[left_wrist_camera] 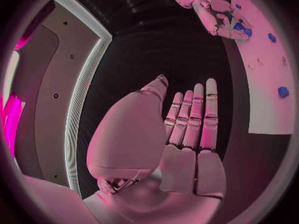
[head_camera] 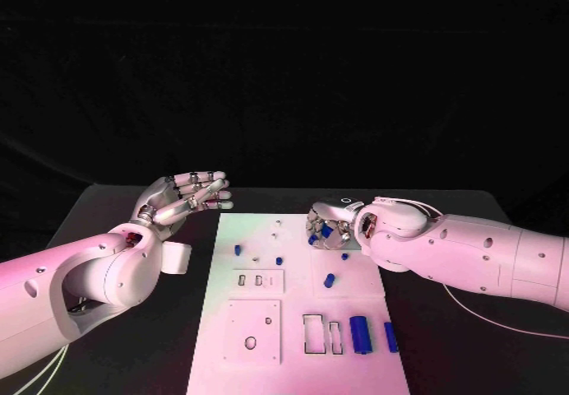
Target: Assemble the parts on the task board
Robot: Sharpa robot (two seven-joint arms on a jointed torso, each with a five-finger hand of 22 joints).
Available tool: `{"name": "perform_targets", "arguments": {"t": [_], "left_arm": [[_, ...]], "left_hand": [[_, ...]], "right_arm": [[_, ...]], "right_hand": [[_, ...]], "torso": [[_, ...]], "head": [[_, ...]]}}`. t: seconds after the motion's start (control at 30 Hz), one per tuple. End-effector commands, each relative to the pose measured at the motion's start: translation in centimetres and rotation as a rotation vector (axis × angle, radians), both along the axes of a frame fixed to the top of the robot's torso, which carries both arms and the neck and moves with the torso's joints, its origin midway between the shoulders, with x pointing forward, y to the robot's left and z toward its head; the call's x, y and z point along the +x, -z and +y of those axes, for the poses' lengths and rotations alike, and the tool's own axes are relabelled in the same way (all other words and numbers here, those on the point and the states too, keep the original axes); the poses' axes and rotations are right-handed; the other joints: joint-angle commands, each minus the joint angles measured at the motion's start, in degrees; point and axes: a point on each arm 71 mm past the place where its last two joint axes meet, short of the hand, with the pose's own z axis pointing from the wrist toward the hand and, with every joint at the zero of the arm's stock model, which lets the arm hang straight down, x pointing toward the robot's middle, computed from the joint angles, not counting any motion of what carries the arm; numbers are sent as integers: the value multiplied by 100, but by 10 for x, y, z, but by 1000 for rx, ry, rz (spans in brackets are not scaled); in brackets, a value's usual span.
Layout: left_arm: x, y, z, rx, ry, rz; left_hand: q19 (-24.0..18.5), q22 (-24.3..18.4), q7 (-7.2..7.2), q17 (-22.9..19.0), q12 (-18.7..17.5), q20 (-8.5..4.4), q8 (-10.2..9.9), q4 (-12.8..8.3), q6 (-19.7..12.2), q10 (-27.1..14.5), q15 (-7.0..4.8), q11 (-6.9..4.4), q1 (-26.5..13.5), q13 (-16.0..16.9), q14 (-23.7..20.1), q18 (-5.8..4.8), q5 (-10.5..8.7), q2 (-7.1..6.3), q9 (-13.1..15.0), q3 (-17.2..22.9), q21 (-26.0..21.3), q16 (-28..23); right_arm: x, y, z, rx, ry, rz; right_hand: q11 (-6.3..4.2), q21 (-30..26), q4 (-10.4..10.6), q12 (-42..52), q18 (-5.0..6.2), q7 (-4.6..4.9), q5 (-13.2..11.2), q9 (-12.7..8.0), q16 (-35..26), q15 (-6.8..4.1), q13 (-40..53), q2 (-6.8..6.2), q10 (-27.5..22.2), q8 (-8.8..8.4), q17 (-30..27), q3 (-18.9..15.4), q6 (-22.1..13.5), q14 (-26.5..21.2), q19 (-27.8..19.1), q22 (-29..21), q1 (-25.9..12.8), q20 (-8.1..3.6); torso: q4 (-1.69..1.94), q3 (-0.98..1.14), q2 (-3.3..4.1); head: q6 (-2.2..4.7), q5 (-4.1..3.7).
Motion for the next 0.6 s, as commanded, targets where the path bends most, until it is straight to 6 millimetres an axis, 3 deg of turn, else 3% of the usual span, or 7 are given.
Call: {"name": "perform_targets", "arguments": {"t": [0.03, 0.37, 0.6], "left_arm": [[0, -2, -2, -6, 21, -6], [1, -1, -1, -3, 18, -1], [1, 0, -1, -2, 19, 1]], "left_hand": [[18, 6, 149, 9, -31, -6, -35, 6, -45, -18, 5, 23, -20, -9, -42, 52, -12, -33, -9, -27, 33, -34], [10, 8, 153, 16, -54, -5, -46, -13, -61, -33, 8, 27, 4, -8, -49, 52, -12, -31, -13, -19, 40, -44], [10, 8, 153, 16, -54, -5, -46, -13, -61, -33, 8, 27, 4, -8, -49, 52, -12, -31, -13, -19, 40, -44]], "right_arm": [[0, -1, 0, 3, 17, -37], [-2, -12, 2, 66, 56, -109], [8, -21, 12, 87, 87, -163]], "right_hand": [[-30, 38, 12, 21, -93, -13, 35, 67, 36, -48, 19, 138, 88, 59, 411, 33, 65, 406, 19, 565, 27, -47], [-52, 59, 24, 19, -99, -48, 31, 149, 38, -67, 35, 155, 133, 123, 403, 30, 91, 404, 33, 603, -29, -65], [-52, 63, 34, 7, -100, -49, 31, 173, 42, -70, 36, 142, 131, 131, 409, 26, 76, 405, 34, 610, -63, -69]], "torso": [[6, -2, 11], [-1, -6, 13], [30, -4, 37]], "head": [[2, -5], [50, 9], [93, -9]]}}
